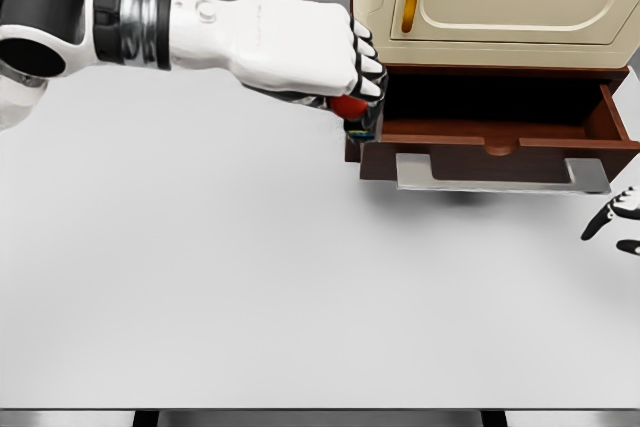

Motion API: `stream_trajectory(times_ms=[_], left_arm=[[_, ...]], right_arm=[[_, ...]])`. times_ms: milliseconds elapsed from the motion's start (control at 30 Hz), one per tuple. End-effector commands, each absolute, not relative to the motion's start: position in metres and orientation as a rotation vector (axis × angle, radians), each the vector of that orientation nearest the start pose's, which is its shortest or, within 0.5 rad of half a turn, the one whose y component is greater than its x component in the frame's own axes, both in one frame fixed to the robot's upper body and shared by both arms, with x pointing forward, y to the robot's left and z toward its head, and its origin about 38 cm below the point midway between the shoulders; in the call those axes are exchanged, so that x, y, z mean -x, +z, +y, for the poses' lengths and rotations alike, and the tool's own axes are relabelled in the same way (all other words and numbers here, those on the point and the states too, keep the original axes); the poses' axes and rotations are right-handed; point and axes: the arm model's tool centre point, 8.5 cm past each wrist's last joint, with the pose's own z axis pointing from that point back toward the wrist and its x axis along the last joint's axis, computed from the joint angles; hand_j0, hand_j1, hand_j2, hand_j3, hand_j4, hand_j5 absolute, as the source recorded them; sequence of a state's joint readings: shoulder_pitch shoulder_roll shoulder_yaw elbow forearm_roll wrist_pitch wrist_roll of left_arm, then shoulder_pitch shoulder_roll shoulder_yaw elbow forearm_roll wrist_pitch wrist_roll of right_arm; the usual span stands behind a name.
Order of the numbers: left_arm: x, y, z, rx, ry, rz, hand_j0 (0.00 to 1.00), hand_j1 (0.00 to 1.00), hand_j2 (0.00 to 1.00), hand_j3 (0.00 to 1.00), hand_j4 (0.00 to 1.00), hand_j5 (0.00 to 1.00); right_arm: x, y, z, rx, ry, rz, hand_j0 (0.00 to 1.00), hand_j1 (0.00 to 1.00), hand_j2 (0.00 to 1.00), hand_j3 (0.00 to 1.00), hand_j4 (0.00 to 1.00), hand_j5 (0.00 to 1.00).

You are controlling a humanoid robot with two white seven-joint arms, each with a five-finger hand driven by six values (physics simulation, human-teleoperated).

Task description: Put the switch into the drawer with left arm, and close the drawer with right arm

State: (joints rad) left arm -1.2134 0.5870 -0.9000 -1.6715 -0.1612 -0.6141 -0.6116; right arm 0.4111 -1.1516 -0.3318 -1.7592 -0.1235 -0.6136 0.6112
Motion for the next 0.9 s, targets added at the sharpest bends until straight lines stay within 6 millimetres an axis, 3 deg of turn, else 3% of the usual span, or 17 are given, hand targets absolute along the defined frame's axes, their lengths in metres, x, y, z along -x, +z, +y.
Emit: stream_trajectory(times_ms=[0, 200, 267, 367, 633, 867], left_arm=[[-0.402, 0.399, 0.086, 0.209, 2.376, 1.904, 0.45, 0.45, 0.45, 0.45, 0.45, 0.45], [-0.432, 0.394, 0.066, 0.174, 2.407, 1.986, 0.45, 0.45, 0.45, 0.45, 0.45, 0.45], [-0.441, 0.394, 0.05, 0.152, 2.406, 2.014, 0.45, 0.45, 0.45, 0.45, 0.45, 0.45], [-0.463, 0.379, 0.028, 0.18, 2.472, 2.01, 0.45, 0.45, 0.45, 0.45, 0.45, 0.45], [-0.469, 0.362, -0.001, 0.176, 2.516, 1.972, 0.45, 0.45, 0.45, 0.45, 0.45, 0.45], [-0.466, 0.362, -0.01, 0.156, 2.503, 1.976, 0.45, 0.45, 0.45, 0.45, 0.45, 0.45]], right_arm=[[-0.284, 0.253, -0.438, 0.227, 1.712, -1.394, 0.58, 0.58, 0.58, 0.58, 0.58, 0.58], [-0.287, 0.256, -0.435, 0.222, 1.732, -1.394, 0.58, 0.58, 0.58, 0.58, 0.58, 0.58], [-0.287, 0.256, -0.435, 0.222, 1.732, -1.394, 0.58, 0.58, 0.58, 0.58, 0.58, 0.58], [-0.289, 0.258, -0.435, 0.228, 1.733, -1.399, 0.58, 0.58, 0.58, 0.58, 0.58, 0.58], [-0.288, 0.254, -0.433, 0.214, 1.734, -1.394, 0.59, 0.59, 0.59, 0.59, 0.59, 0.59], [-0.288, 0.254, -0.433, 0.213, 1.734, -1.393, 0.59, 0.59, 0.59, 0.59, 0.59, 0.59]])
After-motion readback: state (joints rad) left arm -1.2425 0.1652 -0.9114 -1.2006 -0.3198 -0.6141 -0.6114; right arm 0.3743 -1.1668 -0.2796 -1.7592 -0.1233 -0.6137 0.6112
